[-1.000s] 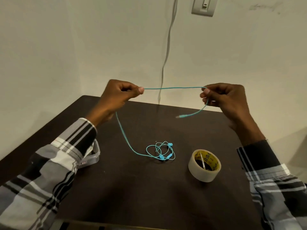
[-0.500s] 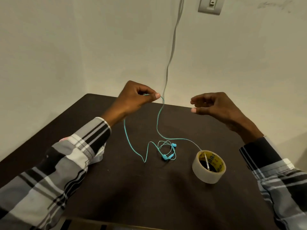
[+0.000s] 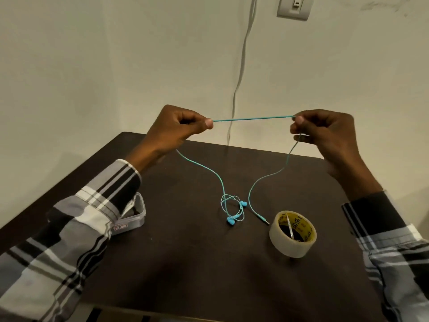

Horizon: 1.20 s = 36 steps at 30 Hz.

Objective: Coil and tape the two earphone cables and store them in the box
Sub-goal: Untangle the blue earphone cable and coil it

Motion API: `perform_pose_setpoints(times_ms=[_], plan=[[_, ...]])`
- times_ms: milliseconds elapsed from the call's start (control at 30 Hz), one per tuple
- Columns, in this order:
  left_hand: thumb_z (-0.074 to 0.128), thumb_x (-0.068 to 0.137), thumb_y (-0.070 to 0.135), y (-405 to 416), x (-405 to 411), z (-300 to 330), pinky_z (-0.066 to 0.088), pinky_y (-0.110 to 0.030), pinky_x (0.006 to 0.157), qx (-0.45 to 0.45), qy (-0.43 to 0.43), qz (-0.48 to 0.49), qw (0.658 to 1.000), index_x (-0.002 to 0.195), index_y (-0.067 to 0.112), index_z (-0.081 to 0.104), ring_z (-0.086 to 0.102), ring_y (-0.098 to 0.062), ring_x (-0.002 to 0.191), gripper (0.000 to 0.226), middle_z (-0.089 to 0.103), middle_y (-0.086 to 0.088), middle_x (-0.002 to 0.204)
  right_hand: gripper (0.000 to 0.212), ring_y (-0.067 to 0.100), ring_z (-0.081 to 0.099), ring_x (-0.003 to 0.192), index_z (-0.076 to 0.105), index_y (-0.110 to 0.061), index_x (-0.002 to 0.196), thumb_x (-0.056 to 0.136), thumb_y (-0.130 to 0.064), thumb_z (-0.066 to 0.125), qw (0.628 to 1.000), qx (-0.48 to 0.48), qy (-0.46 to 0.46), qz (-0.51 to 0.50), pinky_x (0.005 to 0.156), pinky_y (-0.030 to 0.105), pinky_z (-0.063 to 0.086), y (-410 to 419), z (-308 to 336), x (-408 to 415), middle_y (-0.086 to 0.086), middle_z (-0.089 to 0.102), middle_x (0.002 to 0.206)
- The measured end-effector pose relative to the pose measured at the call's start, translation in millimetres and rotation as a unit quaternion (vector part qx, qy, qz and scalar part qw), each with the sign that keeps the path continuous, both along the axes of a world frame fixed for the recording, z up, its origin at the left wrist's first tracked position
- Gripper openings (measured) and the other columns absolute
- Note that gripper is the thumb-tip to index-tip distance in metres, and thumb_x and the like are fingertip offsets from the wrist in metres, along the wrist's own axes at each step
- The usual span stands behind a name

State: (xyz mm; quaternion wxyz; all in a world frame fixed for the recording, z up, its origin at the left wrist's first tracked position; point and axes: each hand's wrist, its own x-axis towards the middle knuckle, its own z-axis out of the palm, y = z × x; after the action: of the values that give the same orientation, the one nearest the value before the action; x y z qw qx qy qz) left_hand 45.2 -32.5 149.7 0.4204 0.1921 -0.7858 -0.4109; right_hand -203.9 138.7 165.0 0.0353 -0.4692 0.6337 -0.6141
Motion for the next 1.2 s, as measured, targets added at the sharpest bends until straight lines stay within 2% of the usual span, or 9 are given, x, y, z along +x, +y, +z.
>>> perform_pose_setpoints(times_ms=[167,267,400,467,600,767,900,1033,1200], plan=[[0.071,0.087,0.02,-8,12,-2,0.033,-0.006,0.048,0.007,0.012,0.029,0.999,0.096,0.005,0.076,0.047,0.003,0.047,0.018,0.065,0.013,0.062,0.008,0.018,0.072,0.078,0.073,-0.011,0.097,0.094,-0.013,0.066,0.999,0.023,-0.004,-0.032,0.084,0.045,0.061,2,-7,-13,0.009,0.073,0.082],[0.071,0.087,0.018,-5,5,-3,0.036,-0.005,0.049,0.002,0.017,0.021,1.0,0.094,0.007,0.076,0.052,0.005,0.05,0.014,0.067,0.012,0.064,0.018,0.015,0.071,0.098,0.073,-0.014,0.109,0.098,-0.021,0.061,0.994,0.091,0.057,-0.029,0.092,0.049,0.057,-7,-15,-6,0.003,0.076,0.1],[0.073,0.086,0.021,5,-14,-4,0.04,-0.007,0.057,-0.002,-0.007,-0.015,1.0,0.091,0.008,0.077,0.057,0.006,0.058,0.015,0.071,0.01,0.071,0.031,0.007,0.066,0.11,0.07,-0.016,0.123,0.097,-0.033,0.062,0.985,0.099,0.144,0.005,0.1,0.034,0.053,-19,-13,28,-0.003,0.072,0.12],[0.073,0.086,0.023,13,-24,-4,0.041,-0.01,0.058,-0.017,-0.023,-0.031,0.999,0.09,0.01,0.078,0.055,0.004,0.059,0.015,0.072,0.005,0.074,0.037,0.001,0.068,0.105,0.069,-0.016,0.124,0.092,-0.034,0.069,0.982,0.104,0.149,0.058,0.095,0.023,0.053,-24,-11,48,-0.003,0.073,0.116],[0.072,0.087,0.026,23,-33,-2,0.038,-0.011,0.05,-0.026,-0.036,-0.053,0.998,0.089,0.008,0.078,0.047,0.0,0.048,0.019,0.066,0.005,0.064,0.024,0.003,0.073,0.085,0.074,-0.015,0.113,0.09,-0.022,0.072,0.97,0.118,0.179,0.111,0.086,0.028,0.059,-31,-10,65,-0.002,0.078,0.092],[0.072,0.086,0.034,16,-21,-3,0.038,-0.015,0.047,0.007,-0.04,-0.04,0.998,0.084,0.012,0.077,0.046,-0.007,0.046,0.022,0.058,0.007,0.052,0.009,0.013,0.073,0.076,0.078,-0.015,0.096,0.091,-0.017,0.071,0.981,0.072,0.172,0.058,0.078,0.039,0.06,-27,-2,53,-0.003,0.076,0.08],[0.071,0.086,0.035,5,-7,-6,0.039,-0.016,0.047,0.024,-0.012,-0.021,0.999,0.083,0.012,0.077,0.047,-0.008,0.047,0.024,0.064,-0.013,0.066,0.007,0.017,0.072,0.074,0.075,-0.013,0.092,0.092,-0.011,0.068,0.994,-0.009,0.107,0.008,0.072,0.036,0.061,-19,11,31,0.004,0.073,0.076],[0.07,0.087,0.031,-3,3,-8,0.04,-0.014,0.047,0.038,0.009,0.002,0.999,0.084,0.014,0.077,0.046,-0.004,0.047,0.019,0.069,0.008,0.065,0.01,0.014,0.072,0.072,0.074,-0.01,0.098,0.093,-0.014,0.066,0.994,-0.061,0.064,-0.059,0.07,0.032,0.059,-9,18,0,0.007,0.072,0.078],[0.07,0.088,0.026,-1,-1,-13,0.037,-0.015,0.047,0.053,0.013,-0.008,0.998,0.088,0.007,0.076,0.04,-0.006,0.046,0.02,0.066,0.013,0.059,0.014,0.018,0.073,0.088,0.074,-0.018,0.097,0.097,-0.026,0.063,0.991,0.12,0.056,-0.032,0.082,0.042,0.058,-10,6,-17,0.003,0.076,0.09]])
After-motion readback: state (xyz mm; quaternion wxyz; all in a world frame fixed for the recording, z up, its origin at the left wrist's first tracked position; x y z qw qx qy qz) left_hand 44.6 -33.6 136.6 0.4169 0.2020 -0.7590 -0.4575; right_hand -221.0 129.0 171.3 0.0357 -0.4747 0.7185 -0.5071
